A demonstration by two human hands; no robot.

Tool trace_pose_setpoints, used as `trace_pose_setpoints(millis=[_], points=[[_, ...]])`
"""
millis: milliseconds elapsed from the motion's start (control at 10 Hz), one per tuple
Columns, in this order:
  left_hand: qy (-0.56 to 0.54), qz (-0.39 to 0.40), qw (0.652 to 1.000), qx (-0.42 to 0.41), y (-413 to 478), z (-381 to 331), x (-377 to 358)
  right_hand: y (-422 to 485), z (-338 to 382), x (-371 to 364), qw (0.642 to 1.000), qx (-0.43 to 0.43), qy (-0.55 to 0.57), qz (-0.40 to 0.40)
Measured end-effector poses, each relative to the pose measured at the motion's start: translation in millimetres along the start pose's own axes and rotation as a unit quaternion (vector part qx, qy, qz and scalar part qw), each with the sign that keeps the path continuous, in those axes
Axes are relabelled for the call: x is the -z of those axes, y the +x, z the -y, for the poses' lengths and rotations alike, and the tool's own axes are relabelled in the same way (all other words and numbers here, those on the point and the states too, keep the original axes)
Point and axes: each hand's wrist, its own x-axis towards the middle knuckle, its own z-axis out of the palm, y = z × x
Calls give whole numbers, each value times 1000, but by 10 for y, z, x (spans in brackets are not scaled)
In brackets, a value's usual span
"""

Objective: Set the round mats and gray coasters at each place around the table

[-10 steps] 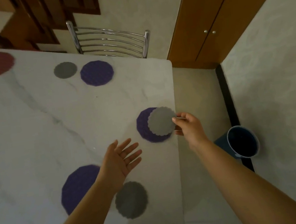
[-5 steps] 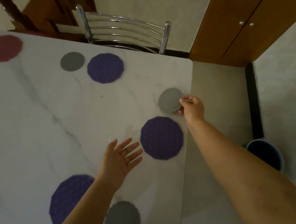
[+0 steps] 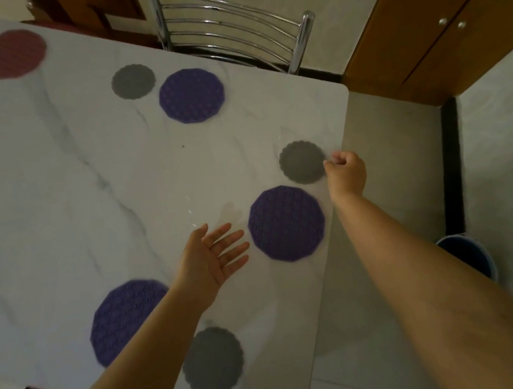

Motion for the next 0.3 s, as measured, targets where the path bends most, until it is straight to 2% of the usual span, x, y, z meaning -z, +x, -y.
trace_pose_setpoints(millis=[200, 300], points=[[-11, 18, 1000, -6, -91, -60, 152, -340, 69, 60, 999, 30, 32, -2], [-13, 35, 999, -14, -141, -131, 321, -657, 117, -68, 996, 56, 62, 23]])
